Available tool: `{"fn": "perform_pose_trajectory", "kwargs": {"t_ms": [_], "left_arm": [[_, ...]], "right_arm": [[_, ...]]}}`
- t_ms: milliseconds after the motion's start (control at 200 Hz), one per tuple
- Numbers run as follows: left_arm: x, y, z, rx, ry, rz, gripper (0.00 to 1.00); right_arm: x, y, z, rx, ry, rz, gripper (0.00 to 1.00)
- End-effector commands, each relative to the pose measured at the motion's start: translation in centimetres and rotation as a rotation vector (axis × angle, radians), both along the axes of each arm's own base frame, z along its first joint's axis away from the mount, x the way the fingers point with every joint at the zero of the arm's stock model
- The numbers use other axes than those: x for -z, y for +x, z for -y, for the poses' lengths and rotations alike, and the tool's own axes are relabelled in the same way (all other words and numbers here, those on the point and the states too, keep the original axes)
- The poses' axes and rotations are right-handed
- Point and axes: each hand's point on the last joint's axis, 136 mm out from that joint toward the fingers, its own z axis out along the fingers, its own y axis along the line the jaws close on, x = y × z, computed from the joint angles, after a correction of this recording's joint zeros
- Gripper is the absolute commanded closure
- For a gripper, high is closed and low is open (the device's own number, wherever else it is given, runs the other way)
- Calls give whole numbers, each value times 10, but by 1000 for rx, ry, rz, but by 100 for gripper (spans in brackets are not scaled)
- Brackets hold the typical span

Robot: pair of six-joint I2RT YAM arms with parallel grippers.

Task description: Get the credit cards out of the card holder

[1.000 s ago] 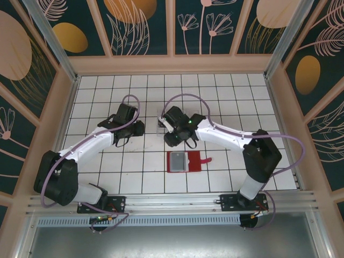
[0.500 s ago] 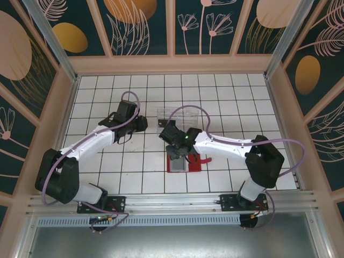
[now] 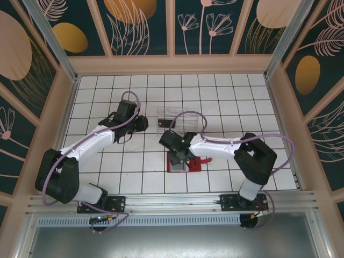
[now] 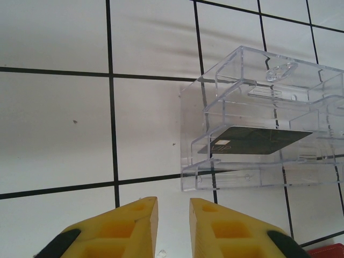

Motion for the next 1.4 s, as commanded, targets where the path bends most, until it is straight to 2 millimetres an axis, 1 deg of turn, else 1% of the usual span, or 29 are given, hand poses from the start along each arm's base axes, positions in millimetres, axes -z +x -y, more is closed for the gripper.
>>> {"fn": "perform_pose_trajectory", "kwargs": {"t_ms": [0, 245, 560, 771, 1006, 1246, 1396], "left_arm": [[-5, 7, 3, -7, -33, 15, 77], [0, 6, 2, -2, -22, 7, 77], [1, 5, 1, 0, -16, 7, 78], [2, 5, 2, 1, -17, 1, 78], [0, 6, 3, 4, -22, 1, 79], [-1, 7, 6, 7, -34, -5, 79], [-1, 8, 9, 14, -44, -10, 79]], "right_arm": [[9, -3, -3, 9, -10, -11, 46], [13, -3, -3, 17, -27, -19, 39], [8, -4, 13, 47, -68, 1, 40], [6, -7, 23, 60, -75, 3, 40], [0, -6, 33, 90, -66, 15, 41], [-4, -4, 48, 131, -57, 33, 42], [-1, -4, 60, 162, -52, 28, 43]]}}
